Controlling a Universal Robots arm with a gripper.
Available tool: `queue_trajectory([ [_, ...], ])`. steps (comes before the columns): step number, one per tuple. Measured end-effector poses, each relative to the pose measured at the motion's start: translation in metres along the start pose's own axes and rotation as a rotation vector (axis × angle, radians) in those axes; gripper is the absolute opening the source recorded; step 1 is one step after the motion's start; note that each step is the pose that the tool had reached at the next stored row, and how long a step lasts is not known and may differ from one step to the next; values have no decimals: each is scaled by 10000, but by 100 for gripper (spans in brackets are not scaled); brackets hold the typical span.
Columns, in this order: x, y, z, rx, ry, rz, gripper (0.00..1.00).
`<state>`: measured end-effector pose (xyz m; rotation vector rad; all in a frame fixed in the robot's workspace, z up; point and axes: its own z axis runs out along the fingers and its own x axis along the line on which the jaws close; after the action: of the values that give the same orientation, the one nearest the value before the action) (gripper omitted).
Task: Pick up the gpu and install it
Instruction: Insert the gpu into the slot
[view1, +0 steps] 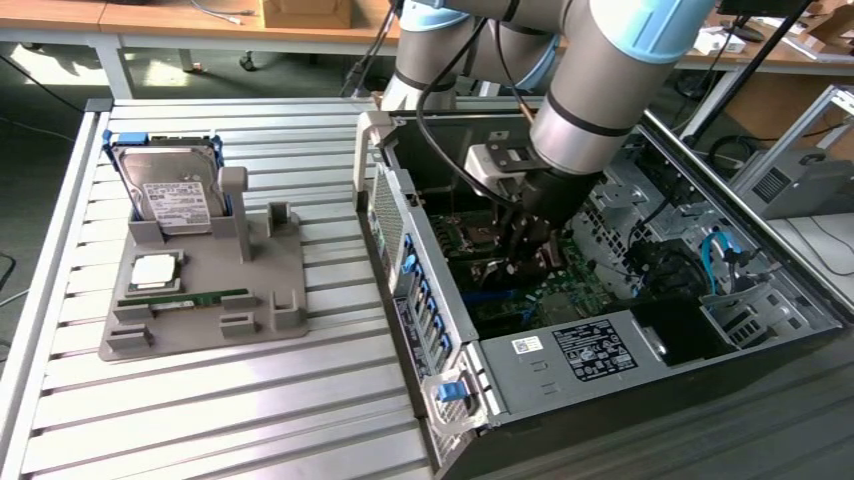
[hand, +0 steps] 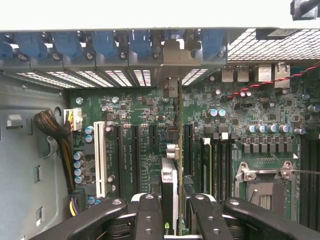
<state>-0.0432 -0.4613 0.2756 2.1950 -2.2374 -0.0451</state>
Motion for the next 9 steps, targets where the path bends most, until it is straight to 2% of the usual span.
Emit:
queue_trajectory([
  [1, 0, 0, 9, 1, 92, 4, 27],
  [9, -23, -1, 27, 3, 102, 129, 27],
])
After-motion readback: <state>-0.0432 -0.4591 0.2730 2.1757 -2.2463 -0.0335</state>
